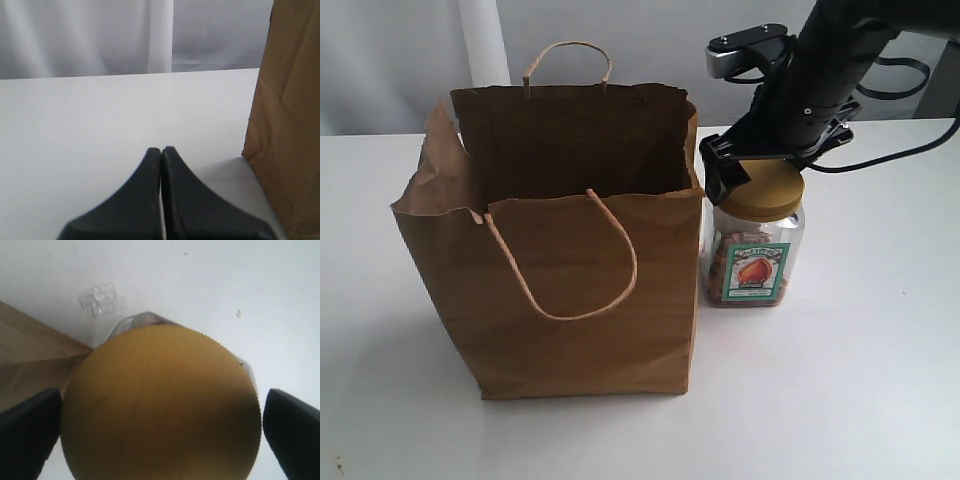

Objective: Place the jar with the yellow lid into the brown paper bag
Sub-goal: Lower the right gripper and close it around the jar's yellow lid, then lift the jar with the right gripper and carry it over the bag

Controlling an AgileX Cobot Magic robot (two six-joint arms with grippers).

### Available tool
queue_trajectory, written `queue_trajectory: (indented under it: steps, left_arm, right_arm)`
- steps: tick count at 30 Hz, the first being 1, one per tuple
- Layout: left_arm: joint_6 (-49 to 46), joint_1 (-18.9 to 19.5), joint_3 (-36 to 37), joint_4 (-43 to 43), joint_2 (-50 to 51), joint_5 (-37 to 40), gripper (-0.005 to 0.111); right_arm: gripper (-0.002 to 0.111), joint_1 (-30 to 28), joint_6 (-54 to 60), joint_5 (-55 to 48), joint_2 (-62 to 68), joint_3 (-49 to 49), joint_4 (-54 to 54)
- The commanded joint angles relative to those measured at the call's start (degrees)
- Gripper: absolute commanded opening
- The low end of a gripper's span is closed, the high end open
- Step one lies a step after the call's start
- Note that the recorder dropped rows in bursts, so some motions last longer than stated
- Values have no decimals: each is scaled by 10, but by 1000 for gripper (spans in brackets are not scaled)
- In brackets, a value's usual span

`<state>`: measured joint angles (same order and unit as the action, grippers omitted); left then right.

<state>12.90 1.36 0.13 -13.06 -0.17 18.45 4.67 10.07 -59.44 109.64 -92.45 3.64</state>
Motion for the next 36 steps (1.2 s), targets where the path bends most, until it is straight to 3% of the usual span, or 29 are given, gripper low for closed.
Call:
queue_trajectory:
  steps: [1, 17, 20, 23, 32, 36]
  left_arm:
    - [2, -2, -1, 2, 2, -4, 1]
    - [2, -2, -1, 2, 2, -4, 1]
    - [2, -2, -1, 2, 2, -4, 1]
    - [2, -2, -1, 2, 2, -4, 1]
    - [2, -2, -1, 2, 2, -4, 1]
    - [2, -2, -1, 2, 2, -4, 1]
  right_arm:
    - [105, 1, -4, 3, 8, 0, -6]
    - [105, 1, -15, -15, 18, 0, -6]
    - [101, 1, -16, -15, 18, 0, -7]
    - [83, 1, -35, -15, 18, -1, -14]
    - [1, 1, -41, -16, 1, -3, -43]
    - [0, 1, -42, -16, -29, -3, -75]
